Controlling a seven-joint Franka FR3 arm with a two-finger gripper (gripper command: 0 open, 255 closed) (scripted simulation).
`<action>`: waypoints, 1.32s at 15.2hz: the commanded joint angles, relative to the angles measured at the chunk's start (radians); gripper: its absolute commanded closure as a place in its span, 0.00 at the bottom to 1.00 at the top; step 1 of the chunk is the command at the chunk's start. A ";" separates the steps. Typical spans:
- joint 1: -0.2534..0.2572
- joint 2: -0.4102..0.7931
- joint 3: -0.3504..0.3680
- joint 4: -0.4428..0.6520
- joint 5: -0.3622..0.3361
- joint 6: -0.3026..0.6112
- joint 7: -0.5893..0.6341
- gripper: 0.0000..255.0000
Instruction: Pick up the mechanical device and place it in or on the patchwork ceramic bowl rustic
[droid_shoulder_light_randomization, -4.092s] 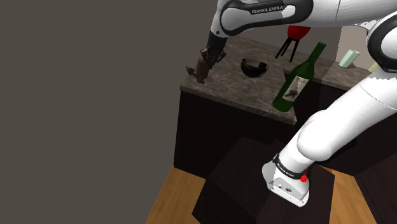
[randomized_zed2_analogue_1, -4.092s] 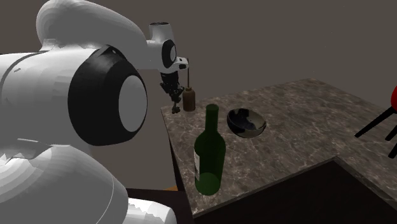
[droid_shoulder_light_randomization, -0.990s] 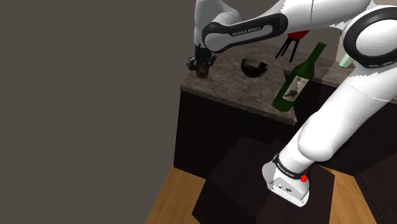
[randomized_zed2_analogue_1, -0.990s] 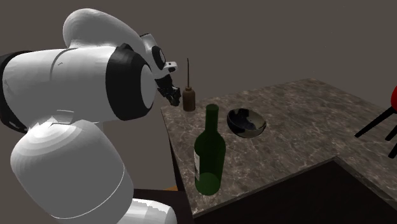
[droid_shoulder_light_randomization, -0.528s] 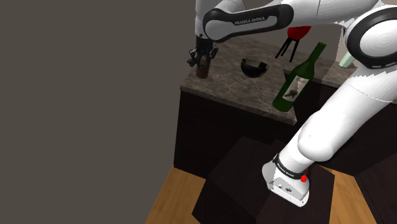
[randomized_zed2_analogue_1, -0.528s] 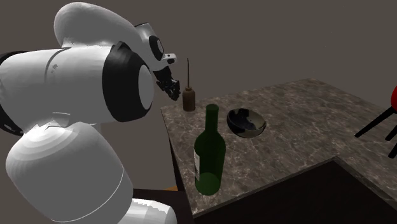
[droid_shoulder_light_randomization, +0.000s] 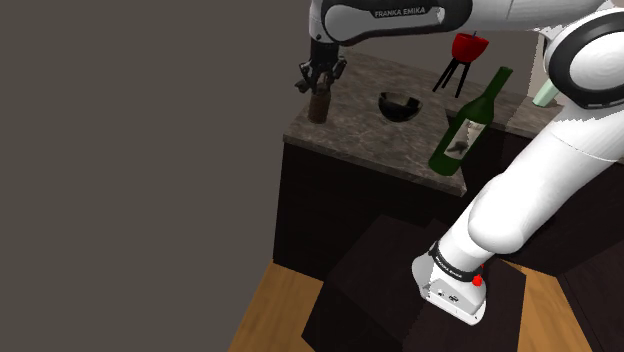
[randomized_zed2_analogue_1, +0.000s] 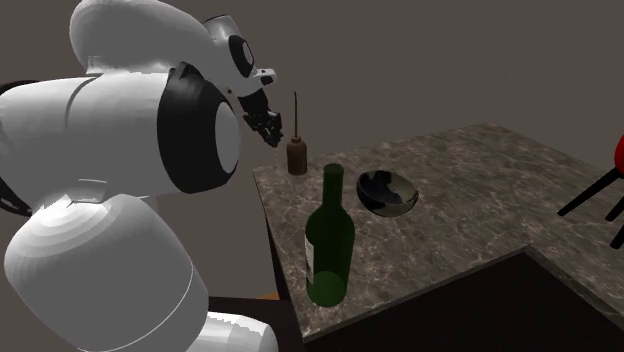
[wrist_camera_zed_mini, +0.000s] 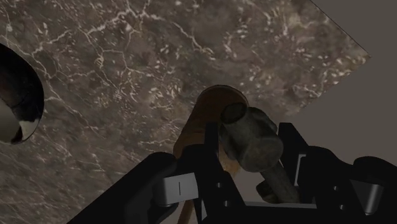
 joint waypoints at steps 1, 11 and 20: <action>-0.001 0.001 -0.001 0.027 0.002 -0.025 -0.010 1.00; -0.030 -0.062 -0.034 0.034 0.017 -0.073 -0.093 1.00; -0.113 -0.212 -0.160 -0.136 0.022 0.001 -0.289 1.00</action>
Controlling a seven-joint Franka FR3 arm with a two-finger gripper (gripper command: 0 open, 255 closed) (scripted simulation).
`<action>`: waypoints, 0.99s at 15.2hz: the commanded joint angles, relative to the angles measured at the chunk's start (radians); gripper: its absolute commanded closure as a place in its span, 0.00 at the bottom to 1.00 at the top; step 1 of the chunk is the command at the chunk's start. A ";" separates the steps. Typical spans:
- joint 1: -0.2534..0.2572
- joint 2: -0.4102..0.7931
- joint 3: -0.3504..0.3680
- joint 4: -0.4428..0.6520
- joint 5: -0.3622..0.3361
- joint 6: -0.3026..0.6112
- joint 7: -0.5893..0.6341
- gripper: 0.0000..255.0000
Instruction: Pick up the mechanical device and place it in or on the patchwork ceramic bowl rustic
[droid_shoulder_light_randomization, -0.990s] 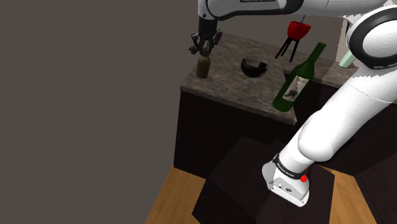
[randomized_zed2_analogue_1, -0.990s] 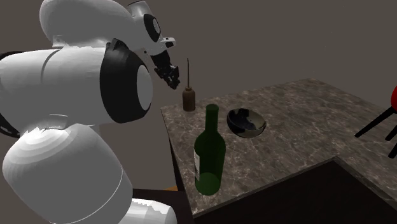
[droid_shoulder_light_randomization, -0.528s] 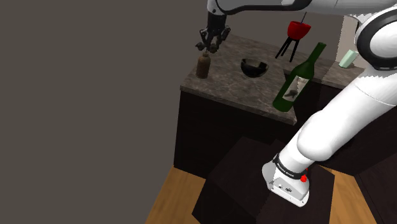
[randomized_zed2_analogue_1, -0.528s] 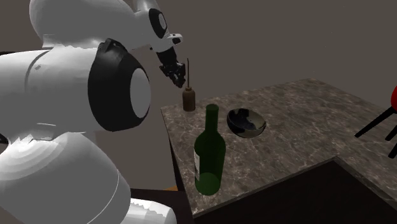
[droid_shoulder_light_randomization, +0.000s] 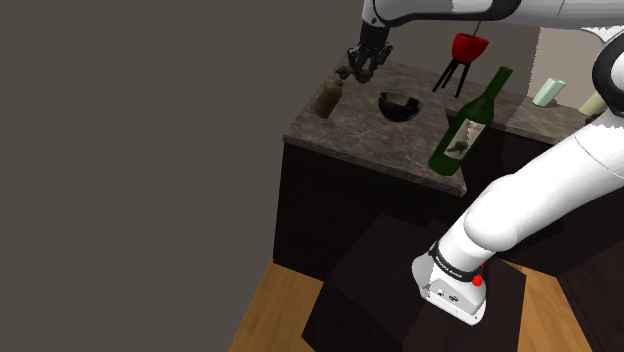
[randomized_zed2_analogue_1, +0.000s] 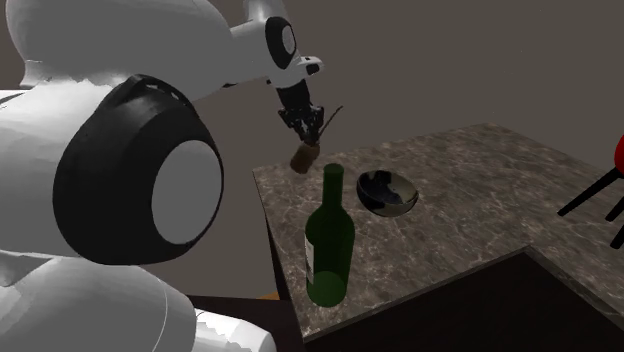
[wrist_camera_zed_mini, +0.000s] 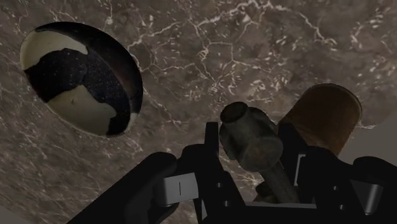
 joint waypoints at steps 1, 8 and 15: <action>-0.020 -0.024 -0.034 -0.027 -0.002 0.017 -0.052 1.00; -0.082 -0.081 -0.146 -0.085 -0.012 0.061 -0.214 1.00; -0.140 -0.087 -0.266 -0.086 -0.016 0.100 -0.385 1.00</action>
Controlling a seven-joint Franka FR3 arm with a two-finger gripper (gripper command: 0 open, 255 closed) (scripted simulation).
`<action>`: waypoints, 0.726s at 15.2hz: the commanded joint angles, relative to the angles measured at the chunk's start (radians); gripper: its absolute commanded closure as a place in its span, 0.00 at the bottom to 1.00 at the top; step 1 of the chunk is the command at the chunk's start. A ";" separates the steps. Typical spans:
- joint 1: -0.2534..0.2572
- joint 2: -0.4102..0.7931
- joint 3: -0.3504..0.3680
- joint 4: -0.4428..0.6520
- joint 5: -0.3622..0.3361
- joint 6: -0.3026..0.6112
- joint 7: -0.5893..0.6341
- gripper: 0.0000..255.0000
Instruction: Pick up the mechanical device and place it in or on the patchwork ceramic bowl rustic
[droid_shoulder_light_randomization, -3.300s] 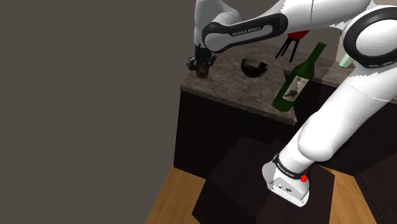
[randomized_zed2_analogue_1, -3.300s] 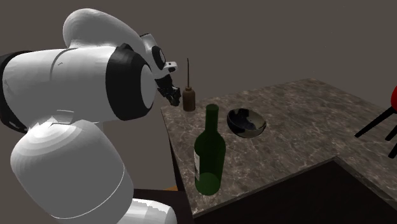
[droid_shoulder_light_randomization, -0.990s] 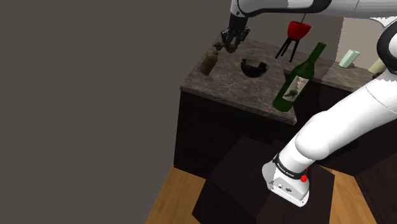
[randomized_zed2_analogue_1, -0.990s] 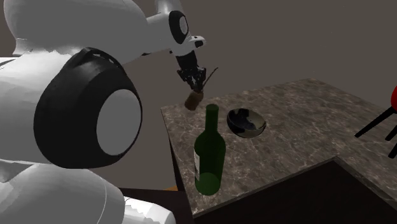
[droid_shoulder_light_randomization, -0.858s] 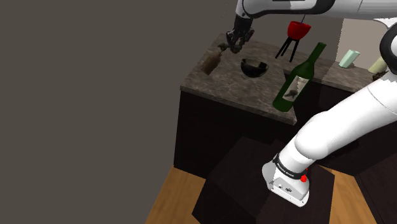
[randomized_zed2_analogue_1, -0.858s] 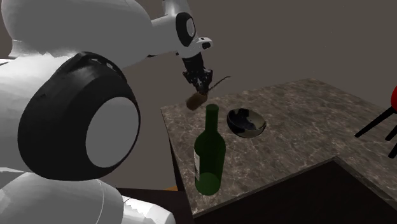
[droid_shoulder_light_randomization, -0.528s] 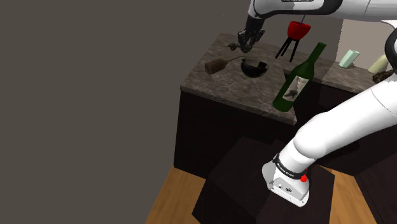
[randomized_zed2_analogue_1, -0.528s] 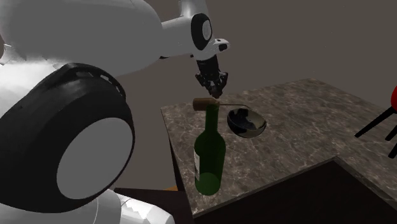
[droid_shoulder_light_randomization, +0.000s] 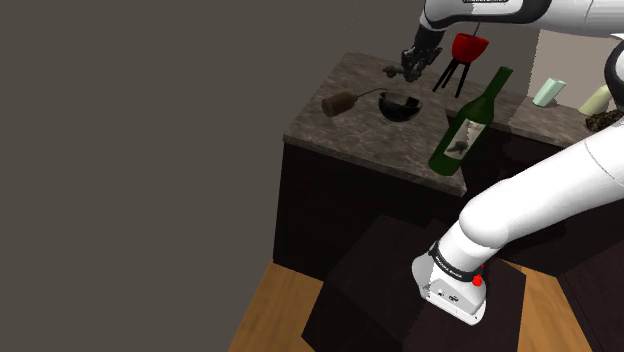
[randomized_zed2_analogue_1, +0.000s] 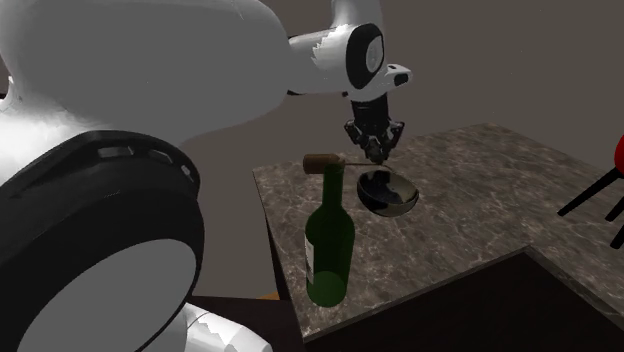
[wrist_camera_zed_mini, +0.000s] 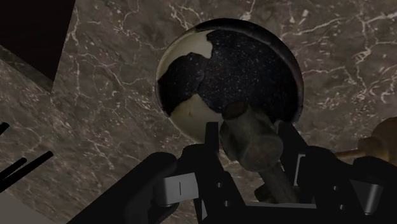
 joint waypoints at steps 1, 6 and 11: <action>-0.015 0.003 -0.034 0.000 0.001 0.014 -0.049 1.00; -0.031 0.011 -0.072 -0.029 -0.001 0.064 -0.090 1.00; -0.035 0.015 -0.077 -0.093 -0.009 0.129 -0.078 1.00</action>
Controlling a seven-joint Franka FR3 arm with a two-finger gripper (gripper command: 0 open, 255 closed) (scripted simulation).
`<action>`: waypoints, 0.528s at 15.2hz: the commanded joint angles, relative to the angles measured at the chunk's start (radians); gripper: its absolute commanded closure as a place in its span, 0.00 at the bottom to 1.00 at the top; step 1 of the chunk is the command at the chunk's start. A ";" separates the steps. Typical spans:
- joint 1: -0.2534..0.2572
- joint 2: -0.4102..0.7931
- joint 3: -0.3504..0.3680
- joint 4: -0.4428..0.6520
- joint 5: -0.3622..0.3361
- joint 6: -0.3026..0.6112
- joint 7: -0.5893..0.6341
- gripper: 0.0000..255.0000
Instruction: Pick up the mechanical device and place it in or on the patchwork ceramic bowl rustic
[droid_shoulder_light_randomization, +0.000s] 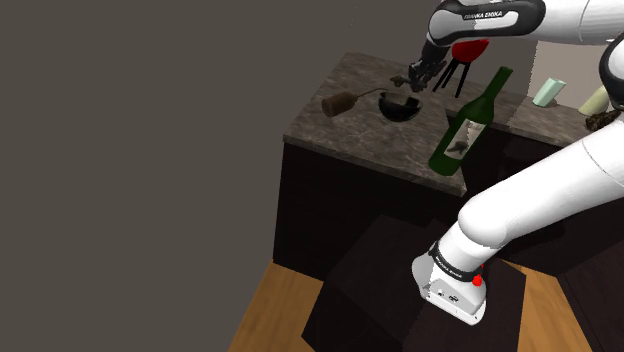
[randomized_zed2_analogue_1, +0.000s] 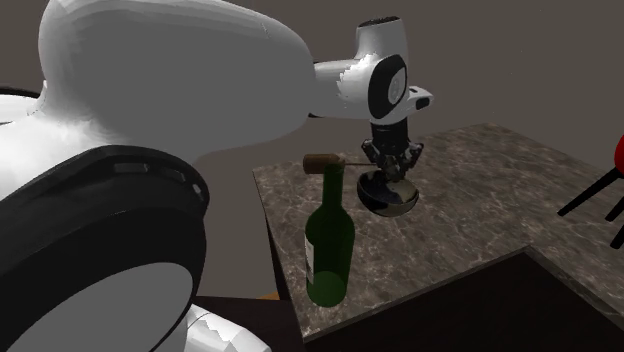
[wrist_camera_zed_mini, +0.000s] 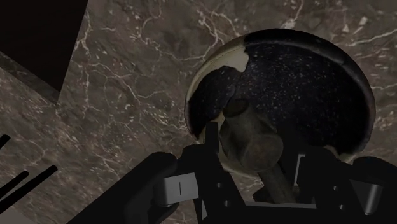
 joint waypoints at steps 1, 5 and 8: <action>-0.001 0.003 -0.003 -0.023 -0.003 0.026 0.004 1.00; -0.004 0.011 -0.008 -0.069 -0.010 0.079 0.014 1.00; -0.005 0.014 -0.009 -0.084 -0.012 0.097 0.017 1.00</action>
